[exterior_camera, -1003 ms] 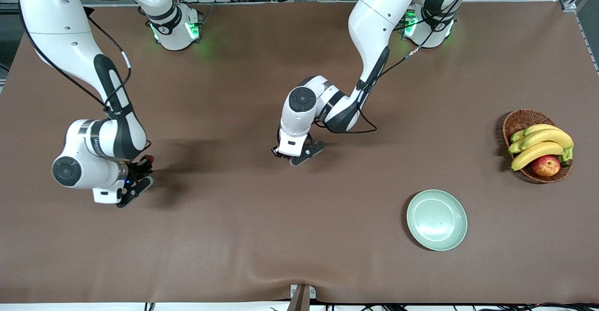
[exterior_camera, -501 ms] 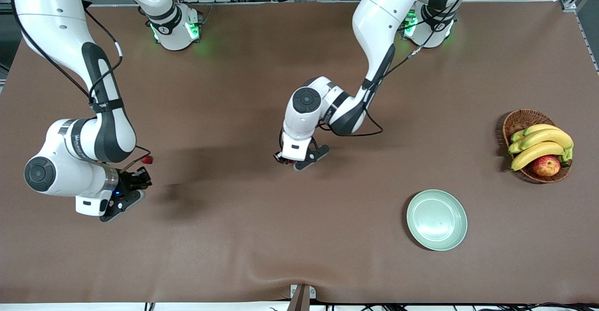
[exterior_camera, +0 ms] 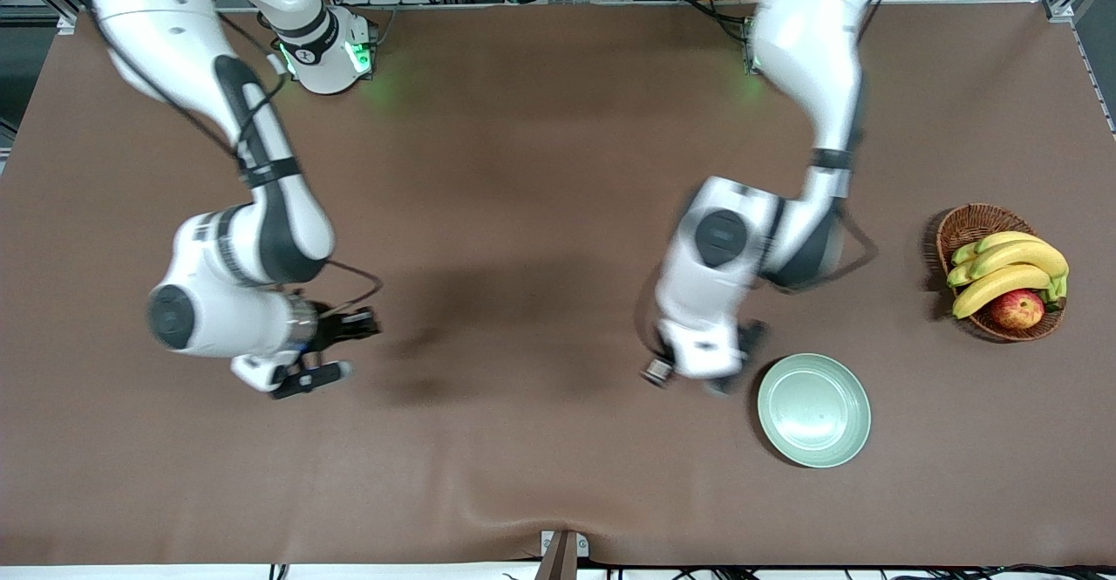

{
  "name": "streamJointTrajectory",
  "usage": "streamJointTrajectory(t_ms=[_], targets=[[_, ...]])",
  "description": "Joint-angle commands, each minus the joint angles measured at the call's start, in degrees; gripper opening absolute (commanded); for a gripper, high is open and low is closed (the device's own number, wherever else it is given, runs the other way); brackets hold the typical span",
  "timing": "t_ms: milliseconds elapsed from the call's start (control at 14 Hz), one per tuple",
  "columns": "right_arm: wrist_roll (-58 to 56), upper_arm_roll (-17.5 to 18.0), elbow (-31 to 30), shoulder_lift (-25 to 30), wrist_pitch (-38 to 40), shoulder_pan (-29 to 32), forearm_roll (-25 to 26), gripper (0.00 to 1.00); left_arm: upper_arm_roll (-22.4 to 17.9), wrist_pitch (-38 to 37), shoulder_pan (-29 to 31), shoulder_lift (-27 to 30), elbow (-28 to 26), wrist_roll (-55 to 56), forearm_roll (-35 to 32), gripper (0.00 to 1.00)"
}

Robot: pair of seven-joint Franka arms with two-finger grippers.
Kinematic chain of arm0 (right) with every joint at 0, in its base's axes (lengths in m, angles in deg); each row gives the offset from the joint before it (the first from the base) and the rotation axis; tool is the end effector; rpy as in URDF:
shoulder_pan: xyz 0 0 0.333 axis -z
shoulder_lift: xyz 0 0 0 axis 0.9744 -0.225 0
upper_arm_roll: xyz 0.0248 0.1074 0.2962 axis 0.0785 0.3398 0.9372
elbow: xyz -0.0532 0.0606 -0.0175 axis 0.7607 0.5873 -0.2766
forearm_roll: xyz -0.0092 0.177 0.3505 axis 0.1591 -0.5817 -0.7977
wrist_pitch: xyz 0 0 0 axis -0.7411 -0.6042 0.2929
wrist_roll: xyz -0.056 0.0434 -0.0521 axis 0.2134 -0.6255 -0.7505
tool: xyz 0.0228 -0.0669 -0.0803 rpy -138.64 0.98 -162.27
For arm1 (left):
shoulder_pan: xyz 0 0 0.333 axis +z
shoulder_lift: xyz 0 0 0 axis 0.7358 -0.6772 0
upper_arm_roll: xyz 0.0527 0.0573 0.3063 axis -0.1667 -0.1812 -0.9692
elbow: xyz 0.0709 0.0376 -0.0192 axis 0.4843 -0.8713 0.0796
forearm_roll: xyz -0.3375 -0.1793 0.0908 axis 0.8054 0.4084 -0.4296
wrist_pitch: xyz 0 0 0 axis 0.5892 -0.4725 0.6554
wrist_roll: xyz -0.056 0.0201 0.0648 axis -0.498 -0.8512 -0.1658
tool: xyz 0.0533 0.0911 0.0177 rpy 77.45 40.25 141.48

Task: Collect all strawberries into plate
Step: 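Carry the strawberry to the plate with the left gripper while the right grasps another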

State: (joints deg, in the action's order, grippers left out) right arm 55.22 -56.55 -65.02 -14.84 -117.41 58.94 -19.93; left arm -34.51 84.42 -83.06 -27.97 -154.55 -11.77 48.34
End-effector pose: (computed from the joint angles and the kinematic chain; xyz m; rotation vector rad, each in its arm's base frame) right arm 0.6649 0.1983 0.2984 -2.8314 -0.2884 0.2394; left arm 0.6937 -0.3101 0.3284 2.6304 1.4044 0.3336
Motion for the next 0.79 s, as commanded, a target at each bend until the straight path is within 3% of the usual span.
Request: streamJointTrajectory(t_ms=[0,430,716], targets=[[10.83,-0.59,0.54,-0.87,-0.18,-6.61,-1.87,0.00,0.63,-0.46,6.47,0.74,-0.96,-0.43,-1.32,0.00],[17.81,-0.59,0.45,-5.52,-7.21,-17.26,-3.28,0.00,0.89,-0.29,15.63,-2.42,-1.84,-4.29,-2.64,0.00],[18.16,-0.59,0.45,-9.03,-10.44,-20.95,-3.19,0.00,0.98,-0.11,17.31,-5.58,-1.93,-5.35,-2.73,0.00]])
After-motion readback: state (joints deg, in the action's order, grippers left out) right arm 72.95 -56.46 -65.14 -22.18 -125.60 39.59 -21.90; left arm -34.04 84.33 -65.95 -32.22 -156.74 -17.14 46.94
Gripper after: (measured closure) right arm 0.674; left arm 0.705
